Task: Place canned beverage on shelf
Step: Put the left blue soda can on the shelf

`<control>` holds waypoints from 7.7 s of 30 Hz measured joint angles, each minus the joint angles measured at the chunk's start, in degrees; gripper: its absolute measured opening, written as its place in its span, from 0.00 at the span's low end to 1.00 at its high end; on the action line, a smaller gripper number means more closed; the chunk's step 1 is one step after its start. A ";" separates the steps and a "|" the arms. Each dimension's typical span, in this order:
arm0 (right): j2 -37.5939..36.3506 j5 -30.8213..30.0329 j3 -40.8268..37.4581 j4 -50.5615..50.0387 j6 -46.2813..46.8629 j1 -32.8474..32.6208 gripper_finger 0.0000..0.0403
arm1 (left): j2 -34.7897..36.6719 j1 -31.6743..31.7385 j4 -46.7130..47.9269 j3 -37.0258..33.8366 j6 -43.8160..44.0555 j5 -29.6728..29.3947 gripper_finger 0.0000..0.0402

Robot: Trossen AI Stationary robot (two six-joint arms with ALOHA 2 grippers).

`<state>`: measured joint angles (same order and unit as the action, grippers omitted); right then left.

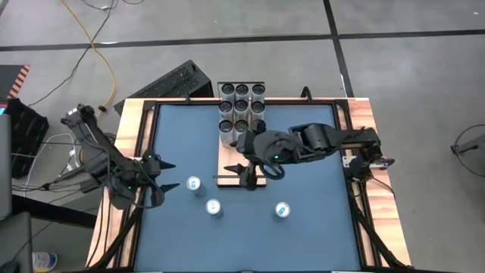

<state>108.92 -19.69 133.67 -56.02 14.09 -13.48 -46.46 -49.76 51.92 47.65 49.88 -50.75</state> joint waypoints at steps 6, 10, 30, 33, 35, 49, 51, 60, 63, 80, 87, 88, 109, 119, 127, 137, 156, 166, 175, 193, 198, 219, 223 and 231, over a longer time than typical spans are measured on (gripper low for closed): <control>2.15 0.16 0.10 -2.47 1.33 0.25 0.77 | 1.40 4.85 -10.90 -6.65 -5.72 0.83 0.77; 4.14 1.90 -0.02 -3.43 1.52 0.33 0.77 | 1.03 7.16 -19.50 -8.91 -11.36 2.39 0.77; 5.88 3.40 -0.02 -6.64 3.51 0.33 0.77 | -7.80 14.03 -25.27 -9.60 -14.20 7.31 0.77; 5.88 3.40 -0.02 -7.62 3.51 0.33 0.77 | -8.84 14.03 -24.74 -9.60 -14.03 7.25 0.77; 5.88 3.37 -0.02 -7.98 3.51 0.33 0.77 | -9.81 14.03 -24.94 -9.60 -14.04 6.69 0.77; 5.86 3.37 -0.02 -8.43 3.51 0.33 0.77 | -19.01 14.03 -24.32 -9.54 -7.57 6.29 0.77; 5.88 3.37 -0.02 -8.43 3.51 0.33 0.77 | -19.05 14.03 -23.91 -9.54 -6.52 6.61 0.77; 5.85 3.33 -0.02 -7.78 3.88 0.11 0.77 | -18.96 15.17 -22.50 -9.54 -3.91 11.67 0.53; 5.03 3.29 -0.07 -7.95 3.09 -0.06 0.77 | -17.88 15.37 -22.03 -9.48 -4.72 11.66 0.53; -2.95 1.54 0.02 -9.64 -1.10 -0.14 0.77 | -5.39 38.68 -22.02 -3.20 -47.04 36.60 0.53; -2.82 1.54 -0.02 -11.99 -1.56 1.02 0.77 | -6.18 53.09 -24.23 -3.18 -60.09 51.52 0.53; -2.83 1.54 -0.02 -12.09 -1.61 1.23 0.77 | -6.35 54.72 -25.29 -3.18 -61.38 53.48 0.53; -2.80 1.62 -0.02 -16.45 -2.56 2.72 0.77 | -22.07 64.65 -41.67 -3.11 -72.77 66.48 0.53; -2.80 1.62 -0.02 -17.04 -2.59 3.11 0.77 | -22.16 64.65 -39.76 0.49 -70.87 65.01 0.57; -2.78 1.65 -0.02 -17.05 -2.59 3.13 0.77 | -22.09 64.65 -39.03 1.48 -70.32 63.00 0.75; -2.78 1.67 -0.02 -17.04 -2.57 3.13 0.77 | -21.66 64.63 -39.63 1.42 -70.30 58.18 0.70; -2.75 1.92 -0.02 -17.06 -2.54 2.50 0.77 | -17.80 63.89 -34.49 8.31 -68.30 54.35 0.70; -2.75 1.91 -0.02 -17.52 -3.44 1.29 0.77 | -12.92 54.46 -10.99 25.47 -58.24 56.05 0.70; -3.47 1.94 0.02 -17.66 2.15 -1.01 0.77 | -12.45 27.84 2.52 30.94 -38.02 35.08 0.70; 5.51 8.32 0.04 -3.39 -4.05 -7.24 0.77 | -23.62 -1.83 4.89 30.92 -4.53 12.55 0.70; 2.43 6.83 -0.02 -10.16 -3.93 -8.18 0.77 | -33.46 -0.96 4.26 30.92 1.25 3.76 0.70; 0.81 6.30 -0.02 -21.97 -2.01 -15.13 0.77 | -72.66 13.47 37.91 67.10 32.81 17.46 0.70; -0.20 6.28 0.00 -23.66 -2.11 -15.80 0.77 | -72.76 15.45 35.53 67.77 36.50 26.39 0.70; -0.96 6.32 -0.02 -24.60 -1.06 -16.45 0.77 | -71.23 17.18 38.04 68.05 47.44 29.23 0.70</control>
<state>107.96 -13.37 133.64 -80.62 13.04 -29.93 -117.70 -32.58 89.96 115.70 97.32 -21.52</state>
